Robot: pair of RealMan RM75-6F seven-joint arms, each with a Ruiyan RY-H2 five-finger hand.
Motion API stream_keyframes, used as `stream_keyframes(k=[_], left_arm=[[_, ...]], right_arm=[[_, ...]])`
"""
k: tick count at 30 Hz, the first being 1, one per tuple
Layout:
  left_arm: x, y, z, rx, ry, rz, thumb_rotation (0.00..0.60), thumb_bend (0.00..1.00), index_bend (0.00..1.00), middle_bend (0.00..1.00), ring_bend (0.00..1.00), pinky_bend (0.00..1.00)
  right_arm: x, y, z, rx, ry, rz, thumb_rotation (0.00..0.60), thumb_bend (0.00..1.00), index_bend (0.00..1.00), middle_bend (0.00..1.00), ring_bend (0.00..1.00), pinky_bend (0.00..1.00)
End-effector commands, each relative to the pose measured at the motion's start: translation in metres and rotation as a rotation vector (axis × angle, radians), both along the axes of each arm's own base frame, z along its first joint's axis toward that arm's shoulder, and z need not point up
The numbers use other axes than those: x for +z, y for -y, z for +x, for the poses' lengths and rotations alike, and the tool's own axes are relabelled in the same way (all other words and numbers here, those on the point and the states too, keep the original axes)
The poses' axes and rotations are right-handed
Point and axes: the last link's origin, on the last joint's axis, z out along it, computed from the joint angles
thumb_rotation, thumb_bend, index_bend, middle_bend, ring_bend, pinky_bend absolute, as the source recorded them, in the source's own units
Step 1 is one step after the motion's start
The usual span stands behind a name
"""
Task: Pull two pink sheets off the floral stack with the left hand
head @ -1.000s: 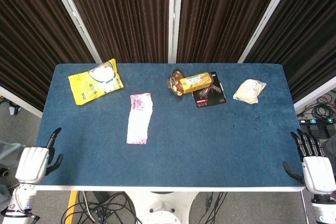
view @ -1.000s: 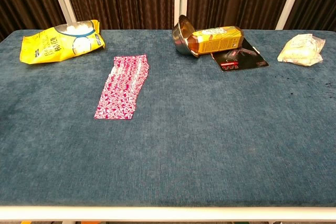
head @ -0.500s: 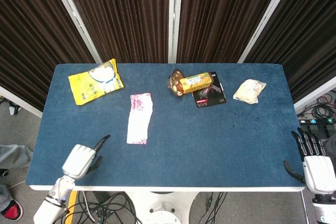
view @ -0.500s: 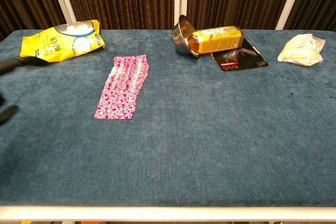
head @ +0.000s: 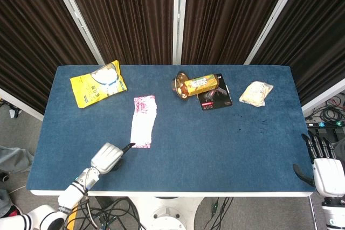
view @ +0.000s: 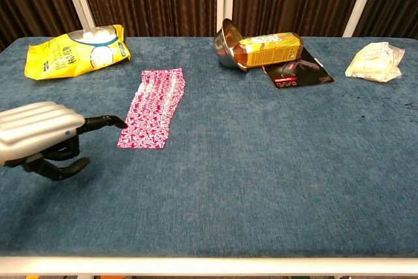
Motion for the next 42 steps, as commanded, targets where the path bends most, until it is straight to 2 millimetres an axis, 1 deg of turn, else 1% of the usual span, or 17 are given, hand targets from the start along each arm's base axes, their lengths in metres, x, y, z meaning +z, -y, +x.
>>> stream_keyframes(k=[1,7,18,27,32,42], left_arm=[[-0.005,-0.005,0.001,0.002,-0.011,-0.004,0.6,0.52,0.13,0.98,0.92,0.9],[-0.013,-0.012,-0.001,0.015,-0.055,-0.03,0.6,0.53,0.13,0.98,0.92,0.9],[-0.021,-0.025,0.004,0.033,-0.087,-0.036,0.6,0.54,0.14,0.98,0.92,0.9],[-0.026,-0.028,0.002,0.055,-0.115,-0.049,0.6,0.55,0.14,0.98,0.92,0.9],[-0.025,-0.027,-0.002,0.063,-0.128,-0.048,0.6,0.55,0.14,0.98,0.92,0.9],[-0.013,-0.022,-0.021,0.108,-0.176,-0.041,0.6,0.55,0.14,0.98,0.92,0.9]], right_arm=[[-0.002,0.001,0.001,0.003,0.0,0.005,0.6,0.21,0.0,0.0,0.0,0.0],[-0.002,0.002,0.0,-0.002,0.001,0.002,0.6,0.21,0.0,0.0,0.0,0.0],[-0.002,0.005,-0.004,-0.018,0.007,0.002,0.6,0.2,0.0,0.0,0.0,0.0],[-0.002,0.006,-0.009,-0.031,0.01,0.005,0.6,0.2,0.0,0.0,0.0,0.0],[-0.003,0.007,-0.01,-0.032,0.011,0.004,0.6,0.2,0.0,0.0,0.0,0.0],[-0.005,0.007,-0.009,-0.029,0.009,0.008,0.6,0.21,0.0,0.0,0.0,0.0]])
